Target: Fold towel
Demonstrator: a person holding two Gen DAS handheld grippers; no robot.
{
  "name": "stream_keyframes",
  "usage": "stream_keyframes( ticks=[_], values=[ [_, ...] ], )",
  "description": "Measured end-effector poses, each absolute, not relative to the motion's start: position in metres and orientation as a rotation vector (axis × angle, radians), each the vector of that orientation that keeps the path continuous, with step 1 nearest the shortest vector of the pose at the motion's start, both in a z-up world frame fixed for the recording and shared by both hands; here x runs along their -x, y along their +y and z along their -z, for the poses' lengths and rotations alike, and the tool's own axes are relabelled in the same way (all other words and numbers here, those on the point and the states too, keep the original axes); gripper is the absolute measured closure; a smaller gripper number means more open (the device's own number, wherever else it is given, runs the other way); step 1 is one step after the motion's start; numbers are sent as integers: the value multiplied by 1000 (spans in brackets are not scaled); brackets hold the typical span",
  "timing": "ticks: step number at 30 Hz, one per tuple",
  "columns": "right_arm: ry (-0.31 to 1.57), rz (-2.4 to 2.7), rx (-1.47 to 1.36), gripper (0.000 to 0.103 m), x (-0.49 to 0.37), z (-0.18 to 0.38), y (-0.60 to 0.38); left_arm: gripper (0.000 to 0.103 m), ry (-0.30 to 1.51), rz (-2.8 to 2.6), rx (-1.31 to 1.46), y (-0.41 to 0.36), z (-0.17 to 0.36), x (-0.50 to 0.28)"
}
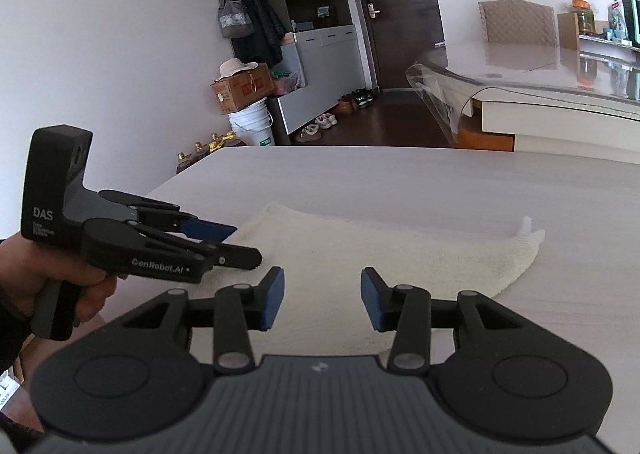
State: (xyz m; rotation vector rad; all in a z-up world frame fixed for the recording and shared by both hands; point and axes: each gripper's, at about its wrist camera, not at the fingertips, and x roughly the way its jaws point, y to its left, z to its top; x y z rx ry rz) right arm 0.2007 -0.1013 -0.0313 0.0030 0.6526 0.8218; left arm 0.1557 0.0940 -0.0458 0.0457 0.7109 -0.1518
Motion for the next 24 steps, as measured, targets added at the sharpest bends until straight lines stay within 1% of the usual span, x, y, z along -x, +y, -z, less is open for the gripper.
stream_keyframes(
  ticks=[1, 5, 9, 15, 22, 23, 24],
  values=[
    [652, -821, -6, 57, -202, 32, -102, 94, 703, 146, -58, 94, 45, -154],
    [653, -826, -41, 56, -208, 31, -104, 96, 647, 178, -114, 87, 39, -146],
    [658, -851, -104, 56, -207, 25, -116, 96, 587, 264, -201, 72, 35, -134],
    [666, -892, -168, 56, -218, 19, -108, 96, 555, 350, -279, 47, 37, -124],
    [774, -895, -237, 57, -239, 35, -91, 96, 538, 413, -322, 28, 42, -115],
    [779, -890, -245, 66, -241, 37, -91, 96, 540, 419, -321, 28, 42, -114],
    [783, -885, -254, 78, -242, 39, -92, 96, 544, 426, -319, 28, 42, -113]
  ],
)
